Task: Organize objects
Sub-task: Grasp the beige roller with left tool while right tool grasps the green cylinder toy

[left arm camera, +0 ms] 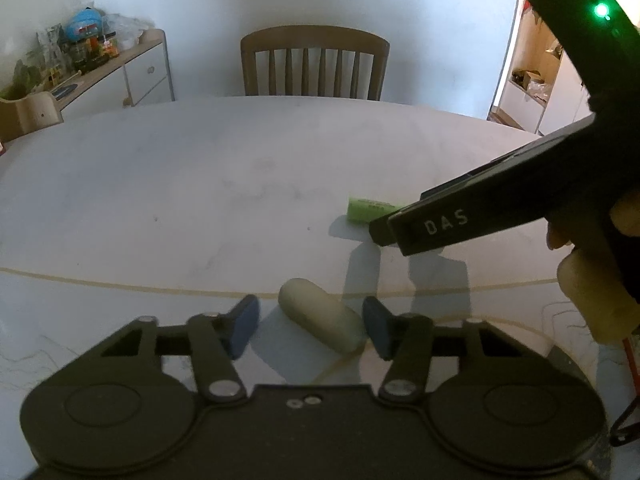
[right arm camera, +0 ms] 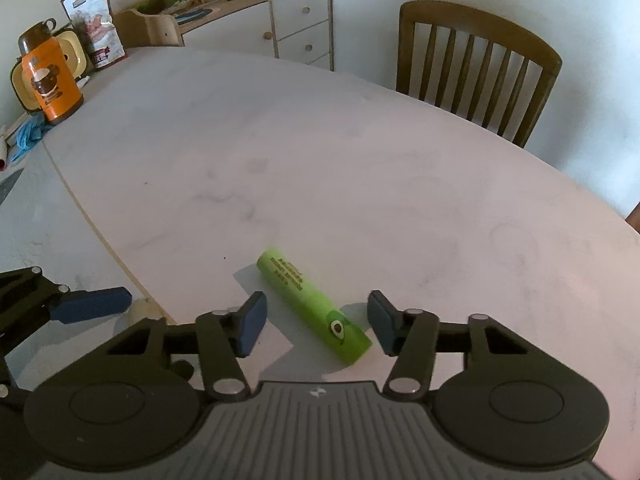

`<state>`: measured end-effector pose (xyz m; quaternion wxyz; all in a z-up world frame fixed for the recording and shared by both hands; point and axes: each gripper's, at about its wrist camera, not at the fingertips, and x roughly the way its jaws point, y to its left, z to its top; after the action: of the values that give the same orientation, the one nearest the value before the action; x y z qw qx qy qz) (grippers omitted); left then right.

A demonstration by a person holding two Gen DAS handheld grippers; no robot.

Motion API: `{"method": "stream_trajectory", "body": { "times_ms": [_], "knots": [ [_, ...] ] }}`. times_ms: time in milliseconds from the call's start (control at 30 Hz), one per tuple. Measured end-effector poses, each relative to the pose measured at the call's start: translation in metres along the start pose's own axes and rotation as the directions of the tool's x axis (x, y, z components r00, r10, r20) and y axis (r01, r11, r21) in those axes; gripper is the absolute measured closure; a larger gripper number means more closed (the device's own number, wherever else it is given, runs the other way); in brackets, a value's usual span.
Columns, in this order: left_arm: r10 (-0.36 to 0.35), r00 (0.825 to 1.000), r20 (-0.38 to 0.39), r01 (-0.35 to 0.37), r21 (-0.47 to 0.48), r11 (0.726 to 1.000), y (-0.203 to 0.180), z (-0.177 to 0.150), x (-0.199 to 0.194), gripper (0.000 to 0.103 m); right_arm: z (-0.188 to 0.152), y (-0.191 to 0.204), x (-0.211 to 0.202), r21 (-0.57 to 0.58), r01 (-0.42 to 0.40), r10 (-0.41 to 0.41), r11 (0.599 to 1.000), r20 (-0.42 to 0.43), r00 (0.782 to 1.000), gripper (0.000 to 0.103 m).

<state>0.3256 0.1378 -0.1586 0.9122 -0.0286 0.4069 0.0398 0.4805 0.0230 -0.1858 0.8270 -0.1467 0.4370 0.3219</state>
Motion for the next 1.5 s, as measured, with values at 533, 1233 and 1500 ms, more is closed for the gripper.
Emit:
{"method": "stream_trajectory", "body": {
  "times_ms": [533, 1233, 1500],
  "knots": [
    [-0.031, 0.999, -0.042, 0.03, -0.037, 0.999, 0.003, 0.0, -0.01, 0.081, -0.025, 0.022, -0.028, 0.136, 0.054, -0.054, 0.989, 0.0, 0.999, 0.087],
    [-0.144, 0.989, -0.021, 0.144, 0.0, 0.99, -0.031, -0.01, -0.105, 0.089, -0.113, 0.034, -0.198, 0.375, 0.065, -0.088, 0.925, 0.043, 0.995, 0.087],
    [-0.185, 0.983, -0.001, 0.185, 0.054, 0.981, -0.064, -0.009, -0.146, 0.089, -0.146, 0.012, -0.264, 0.458, 0.078, -0.127, 0.886, 0.079, 0.989, 0.087]
  ]
}}
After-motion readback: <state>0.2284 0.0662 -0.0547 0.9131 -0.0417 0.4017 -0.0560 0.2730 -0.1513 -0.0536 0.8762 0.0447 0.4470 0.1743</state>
